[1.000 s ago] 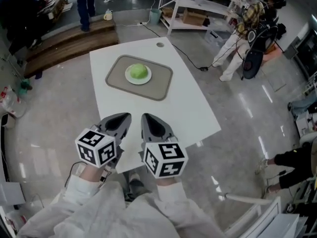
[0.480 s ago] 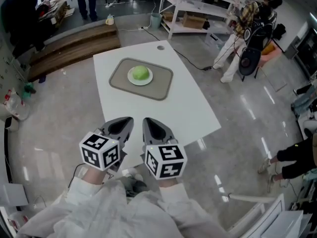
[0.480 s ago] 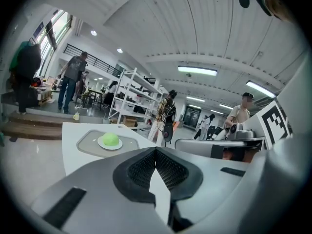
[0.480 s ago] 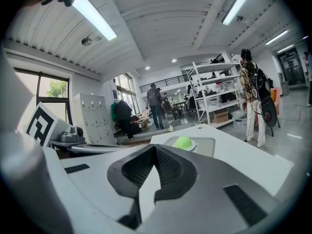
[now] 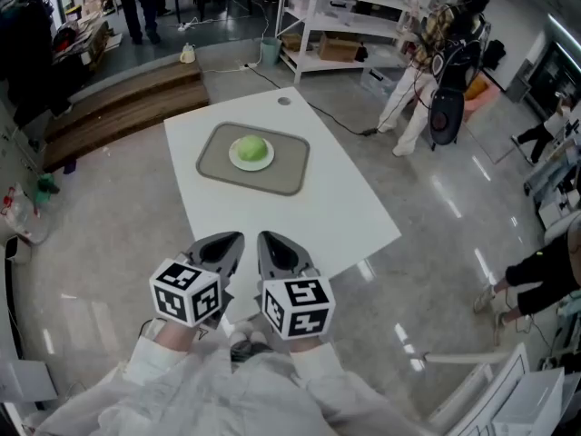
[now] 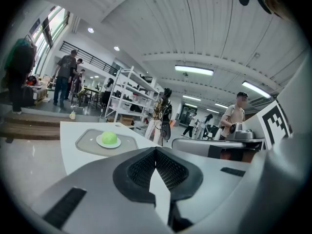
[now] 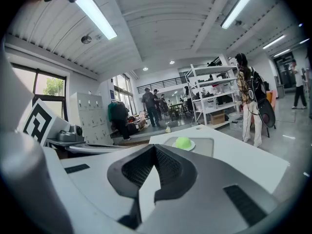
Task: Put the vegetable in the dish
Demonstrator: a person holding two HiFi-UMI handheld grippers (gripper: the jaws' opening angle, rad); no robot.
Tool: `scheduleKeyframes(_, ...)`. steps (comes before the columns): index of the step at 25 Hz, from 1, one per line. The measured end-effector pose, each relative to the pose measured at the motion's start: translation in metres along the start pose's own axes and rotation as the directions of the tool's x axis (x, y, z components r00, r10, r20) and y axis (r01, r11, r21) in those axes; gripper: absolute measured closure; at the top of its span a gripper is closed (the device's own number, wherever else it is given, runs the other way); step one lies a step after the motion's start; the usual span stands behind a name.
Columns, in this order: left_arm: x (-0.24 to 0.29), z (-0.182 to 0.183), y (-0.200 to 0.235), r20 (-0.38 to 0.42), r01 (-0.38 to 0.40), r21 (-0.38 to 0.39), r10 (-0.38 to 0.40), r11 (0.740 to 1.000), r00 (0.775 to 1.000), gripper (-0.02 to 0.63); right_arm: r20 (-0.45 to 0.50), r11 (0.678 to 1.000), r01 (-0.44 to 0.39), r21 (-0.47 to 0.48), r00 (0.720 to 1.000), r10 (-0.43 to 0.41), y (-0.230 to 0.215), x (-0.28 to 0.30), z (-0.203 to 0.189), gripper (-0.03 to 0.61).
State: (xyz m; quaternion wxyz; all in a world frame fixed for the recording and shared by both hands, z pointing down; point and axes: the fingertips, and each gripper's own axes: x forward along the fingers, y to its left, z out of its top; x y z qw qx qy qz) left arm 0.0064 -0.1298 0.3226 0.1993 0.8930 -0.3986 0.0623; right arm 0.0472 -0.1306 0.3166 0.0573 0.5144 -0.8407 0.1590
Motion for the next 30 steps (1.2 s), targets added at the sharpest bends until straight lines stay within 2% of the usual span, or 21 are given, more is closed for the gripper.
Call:
scheduleKeyframes(10,-0.001,-0.005,-0.001,-0.008,0.017,0.007,-0.017,1.000,1.000,0.606,-0.004,0.997,0.024,-0.067,1.000,-0.025,0.000,-0.003,-0.002,0.566)
scheduleKeyframes(19,0.001,0.001,0.000,0.000,0.027,0.000,-0.027,1.000,1.000,0.606,0.017,0.997,0.028,-0.072,0.999,-0.027,-0.003,-0.001,0.007,0.566)
scheduleKeyframes(30,-0.002,0.010,-0.003,0.021,0.017,0.044,-0.018,0.999,1.000,0.606,0.036,0.995,0.032,-0.098,0.999,-0.029,-0.006,-0.008,0.013,0.566)
